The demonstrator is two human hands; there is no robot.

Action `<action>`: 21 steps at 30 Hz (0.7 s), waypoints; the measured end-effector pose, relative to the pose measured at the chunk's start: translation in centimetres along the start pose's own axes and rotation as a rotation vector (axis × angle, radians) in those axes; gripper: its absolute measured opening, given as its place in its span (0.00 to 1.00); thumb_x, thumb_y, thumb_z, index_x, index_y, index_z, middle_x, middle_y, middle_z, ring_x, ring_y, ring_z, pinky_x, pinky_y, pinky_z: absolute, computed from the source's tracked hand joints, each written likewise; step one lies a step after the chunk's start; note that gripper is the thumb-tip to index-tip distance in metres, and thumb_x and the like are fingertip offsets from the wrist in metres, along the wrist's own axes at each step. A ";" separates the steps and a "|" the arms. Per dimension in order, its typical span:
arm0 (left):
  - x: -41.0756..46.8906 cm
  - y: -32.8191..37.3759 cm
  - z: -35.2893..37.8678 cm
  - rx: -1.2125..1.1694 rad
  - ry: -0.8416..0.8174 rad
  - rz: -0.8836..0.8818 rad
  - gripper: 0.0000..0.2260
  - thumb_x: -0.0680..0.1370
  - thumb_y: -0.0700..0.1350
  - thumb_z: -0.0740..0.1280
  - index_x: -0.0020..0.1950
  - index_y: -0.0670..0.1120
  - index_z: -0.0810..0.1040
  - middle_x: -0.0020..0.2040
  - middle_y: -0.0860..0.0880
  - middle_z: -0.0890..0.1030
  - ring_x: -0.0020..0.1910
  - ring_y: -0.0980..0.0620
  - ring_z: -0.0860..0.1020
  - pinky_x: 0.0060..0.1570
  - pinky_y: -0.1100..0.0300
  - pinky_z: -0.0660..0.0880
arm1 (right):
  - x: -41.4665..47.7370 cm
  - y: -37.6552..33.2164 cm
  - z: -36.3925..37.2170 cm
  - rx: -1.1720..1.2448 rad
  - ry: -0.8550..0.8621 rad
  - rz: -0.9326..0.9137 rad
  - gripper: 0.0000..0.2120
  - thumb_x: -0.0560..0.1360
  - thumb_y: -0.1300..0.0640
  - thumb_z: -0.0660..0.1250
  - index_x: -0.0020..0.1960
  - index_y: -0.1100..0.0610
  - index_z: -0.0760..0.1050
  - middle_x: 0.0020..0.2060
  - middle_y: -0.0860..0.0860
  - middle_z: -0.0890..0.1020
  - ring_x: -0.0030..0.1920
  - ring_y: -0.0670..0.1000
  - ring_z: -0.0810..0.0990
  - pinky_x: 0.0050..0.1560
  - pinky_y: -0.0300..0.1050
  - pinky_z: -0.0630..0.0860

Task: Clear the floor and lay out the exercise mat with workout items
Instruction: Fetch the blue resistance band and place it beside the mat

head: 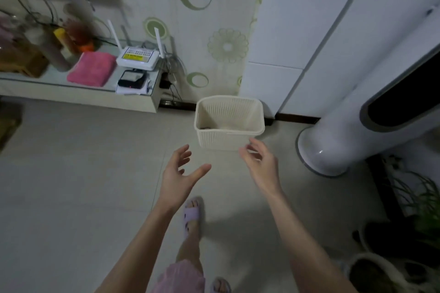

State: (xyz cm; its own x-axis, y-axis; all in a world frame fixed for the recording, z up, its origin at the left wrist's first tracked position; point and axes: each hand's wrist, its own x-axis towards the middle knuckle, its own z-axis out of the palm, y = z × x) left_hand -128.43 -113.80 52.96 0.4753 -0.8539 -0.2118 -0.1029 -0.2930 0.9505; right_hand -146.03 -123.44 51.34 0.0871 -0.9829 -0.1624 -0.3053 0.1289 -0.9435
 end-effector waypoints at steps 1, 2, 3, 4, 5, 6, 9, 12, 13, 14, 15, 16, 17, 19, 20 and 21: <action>2.5 0.3 0.0 -0.006 -0.004 0.006 0.30 0.67 0.49 0.76 0.67 0.52 0.69 0.60 0.52 0.75 0.59 0.55 0.74 0.57 0.58 0.70 | 2.1 -0.4 0.8 0.010 0.006 -0.001 0.18 0.71 0.53 0.73 0.60 0.52 0.76 0.47 0.46 0.81 0.42 0.32 0.78 0.43 0.24 0.71; 5.0 0.4 0.0 -0.009 -0.012 0.000 0.30 0.67 0.49 0.76 0.67 0.51 0.69 0.60 0.52 0.75 0.59 0.55 0.74 0.58 0.58 0.70 | 4.2 -0.6 1.7 0.010 0.013 0.009 0.18 0.71 0.52 0.73 0.59 0.50 0.76 0.47 0.44 0.81 0.42 0.32 0.79 0.42 0.24 0.70; 7.1 0.8 0.0 -0.005 -0.024 -0.005 0.30 0.68 0.49 0.76 0.67 0.51 0.70 0.60 0.52 0.75 0.59 0.55 0.74 0.58 0.58 0.70 | 5.9 -0.9 2.4 0.005 0.017 0.013 0.16 0.71 0.51 0.73 0.57 0.47 0.76 0.46 0.42 0.81 0.42 0.32 0.79 0.41 0.23 0.70; 9.2 1.2 0.0 -0.006 -0.037 -0.021 0.30 0.68 0.48 0.76 0.67 0.51 0.70 0.60 0.52 0.75 0.59 0.55 0.74 0.57 0.58 0.70 | 7.8 -1.3 3.1 0.004 0.018 0.027 0.14 0.71 0.51 0.73 0.54 0.45 0.75 0.45 0.41 0.81 0.42 0.32 0.79 0.40 0.23 0.70; 11.5 1.4 0.0 0.003 -0.049 -0.036 0.29 0.68 0.48 0.76 0.66 0.52 0.70 0.60 0.52 0.76 0.58 0.56 0.74 0.57 0.59 0.70 | 9.7 -1.5 3.8 -0.007 0.021 0.038 0.13 0.71 0.51 0.73 0.53 0.44 0.75 0.45 0.42 0.81 0.41 0.32 0.79 0.39 0.23 0.70; 13.7 1.6 0.1 -0.003 -0.062 -0.038 0.28 0.68 0.48 0.76 0.66 0.52 0.70 0.59 0.52 0.76 0.58 0.56 0.75 0.56 0.60 0.70 | 11.6 -1.8 4.5 -0.003 0.024 0.048 0.13 0.71 0.51 0.72 0.53 0.44 0.75 0.46 0.43 0.81 0.41 0.32 0.79 0.39 0.24 0.71; 19.2 2.3 0.6 0.005 -0.095 -0.073 0.27 0.68 0.47 0.76 0.64 0.52 0.71 0.58 0.53 0.76 0.57 0.57 0.75 0.55 0.62 0.70 | 16.6 -2.0 5.8 -0.027 0.064 0.089 0.17 0.72 0.52 0.72 0.59 0.52 0.76 0.48 0.46 0.81 0.44 0.39 0.80 0.41 0.26 0.71; 23.8 2.8 1.3 0.012 -0.116 -0.099 0.26 0.68 0.46 0.76 0.62 0.54 0.71 0.56 0.54 0.76 0.56 0.59 0.75 0.53 0.64 0.70 | 20.9 -2.2 6.9 -0.078 0.040 0.122 0.18 0.72 0.51 0.71 0.61 0.52 0.77 0.47 0.46 0.81 0.43 0.40 0.80 0.40 0.28 0.72; 25.4 2.8 1.7 0.009 -0.118 -0.117 0.26 0.68 0.46 0.76 0.63 0.53 0.71 0.56 0.54 0.76 0.56 0.58 0.75 0.54 0.63 0.70 | 22.5 -2.1 7.1 -0.084 0.035 0.128 0.18 0.72 0.52 0.71 0.61 0.52 0.77 0.47 0.46 0.81 0.41 0.37 0.79 0.39 0.27 0.72; 26.8 2.8 2.1 0.018 -0.126 -0.131 0.27 0.68 0.47 0.76 0.63 0.53 0.71 0.56 0.54 0.76 0.56 0.58 0.75 0.55 0.61 0.71 | 23.9 -1.8 7.4 -0.096 0.024 0.127 0.18 0.72 0.53 0.71 0.61 0.52 0.77 0.47 0.47 0.81 0.39 0.36 0.79 0.38 0.26 0.71; 28.2 2.7 2.6 0.025 -0.136 -0.148 0.27 0.68 0.47 0.76 0.64 0.52 0.71 0.57 0.54 0.76 0.56 0.58 0.75 0.56 0.60 0.71 | 25.4 -1.6 7.7 -0.102 0.017 0.135 0.18 0.73 0.54 0.71 0.62 0.52 0.76 0.47 0.48 0.81 0.39 0.36 0.78 0.38 0.25 0.71; 29.6 2.5 3.2 0.030 -0.143 -0.157 0.27 0.68 0.47 0.76 0.64 0.52 0.71 0.57 0.54 0.76 0.56 0.57 0.75 0.57 0.59 0.71 | 26.8 -1.3 7.8 -0.104 0.003 0.144 0.18 0.73 0.54 0.70 0.63 0.53 0.76 0.48 0.49 0.81 0.40 0.37 0.78 0.38 0.24 0.71; 30.8 2.3 3.9 0.036 -0.144 -0.165 0.27 0.68 0.47 0.76 0.65 0.52 0.71 0.57 0.54 0.76 0.56 0.57 0.75 0.57 0.59 0.72 | 28.2 -1.0 7.9 -0.112 -0.012 0.153 0.18 0.74 0.54 0.70 0.63 0.53 0.75 0.48 0.49 0.81 0.41 0.38 0.78 0.38 0.24 0.71; 33.7 1.5 5.5 0.044 -0.135 -0.190 0.27 0.69 0.46 0.76 0.65 0.51 0.71 0.56 0.53 0.77 0.56 0.56 0.76 0.56 0.58 0.72 | 31.5 0.2 8.1 -0.119 -0.041 0.179 0.18 0.74 0.54 0.70 0.64 0.54 0.75 0.48 0.50 0.81 0.42 0.39 0.77 0.38 0.23 0.71; 34.8 1.2 6.3 0.048 -0.128 -0.205 0.26 0.69 0.46 0.76 0.65 0.50 0.71 0.56 0.53 0.77 0.56 0.56 0.76 0.56 0.58 0.73 | 32.9 0.7 8.2 -0.129 -0.057 0.190 0.18 0.74 0.54 0.69 0.63 0.54 0.75 0.48 0.50 0.80 0.42 0.38 0.77 0.38 0.23 0.70; 36.0 0.7 7.1 0.049 -0.119 -0.224 0.26 0.69 0.46 0.76 0.65 0.50 0.71 0.56 0.52 0.77 0.56 0.55 0.76 0.57 0.57 0.73 | 34.4 1.5 8.4 -0.133 -0.068 0.205 0.18 0.74 0.54 0.69 0.63 0.54 0.75 0.47 0.50 0.80 0.42 0.38 0.77 0.37 0.22 0.69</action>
State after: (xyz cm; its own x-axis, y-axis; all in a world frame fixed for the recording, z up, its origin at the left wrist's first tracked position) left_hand -117.58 -147.80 44.39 0.3855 -0.8088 -0.4442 -0.0497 -0.4989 0.8652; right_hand -135.56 -155.99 41.95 0.0721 -0.9263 -0.3699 -0.4452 0.3020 -0.8430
